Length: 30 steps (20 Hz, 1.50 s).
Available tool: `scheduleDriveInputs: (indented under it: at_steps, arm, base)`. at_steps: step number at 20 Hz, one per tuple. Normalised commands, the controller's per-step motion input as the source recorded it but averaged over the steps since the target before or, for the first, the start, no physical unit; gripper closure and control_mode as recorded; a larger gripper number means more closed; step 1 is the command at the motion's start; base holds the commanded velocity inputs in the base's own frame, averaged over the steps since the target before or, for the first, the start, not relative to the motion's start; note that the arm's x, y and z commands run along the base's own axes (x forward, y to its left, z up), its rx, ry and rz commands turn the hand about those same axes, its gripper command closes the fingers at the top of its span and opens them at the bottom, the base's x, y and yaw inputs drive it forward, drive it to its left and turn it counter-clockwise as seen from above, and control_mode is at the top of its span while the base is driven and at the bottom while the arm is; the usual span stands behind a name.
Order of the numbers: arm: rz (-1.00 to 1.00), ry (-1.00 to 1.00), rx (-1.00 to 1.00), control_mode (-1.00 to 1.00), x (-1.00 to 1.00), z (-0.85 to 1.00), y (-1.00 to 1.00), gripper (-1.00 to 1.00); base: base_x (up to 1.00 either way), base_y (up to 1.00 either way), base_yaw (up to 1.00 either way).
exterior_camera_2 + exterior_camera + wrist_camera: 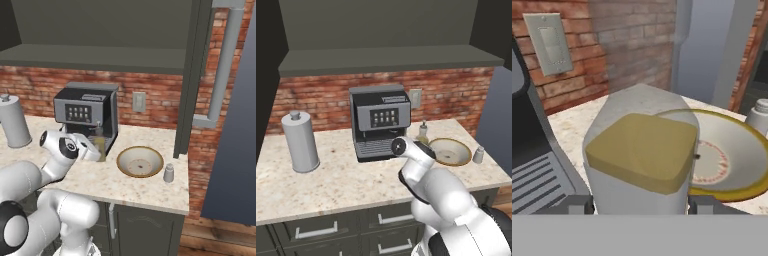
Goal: Retrieve the bottle and the shaker from the cabinet and place them next to the mixing bowl on the counter. Then add garlic from the fridge to the mixing bowl.
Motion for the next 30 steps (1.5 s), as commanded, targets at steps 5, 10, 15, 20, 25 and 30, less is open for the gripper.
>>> scheduleDriveInputs:
  at_steps: [5,10,15,20,25,30]
  arm:
    - [-0.1,0.0,0.0,-1.0,0.23,-0.19,0.0,1.0]
    - [-0.14,0.0,0.07,-1.0,0.14,-0.06,0.0,1.0]
    - [-0.03,-0.08,0.13,-1.0,-0.26,0.0,0.0,1.0]
    - [0.0,-0.11,0.11,-1.0,-0.36,0.0,0.0,1.0]
    - [-0.05,-0.03,0.07,-1.0,-0.34,-0.17,0.0,1.0]
    - [-0.21,-0.01,0.07,-1.0,-0.37,-0.23,0.0,1.0]
  base:
    - [0.0,0.0,0.0]
    - [0.0,0.0,0.0]
    - [0.0,0.0,0.0]
    - [0.0,0.0,0.0]
    - [0.0,0.0,0.0]
    - [0.0,0.0,0.0]
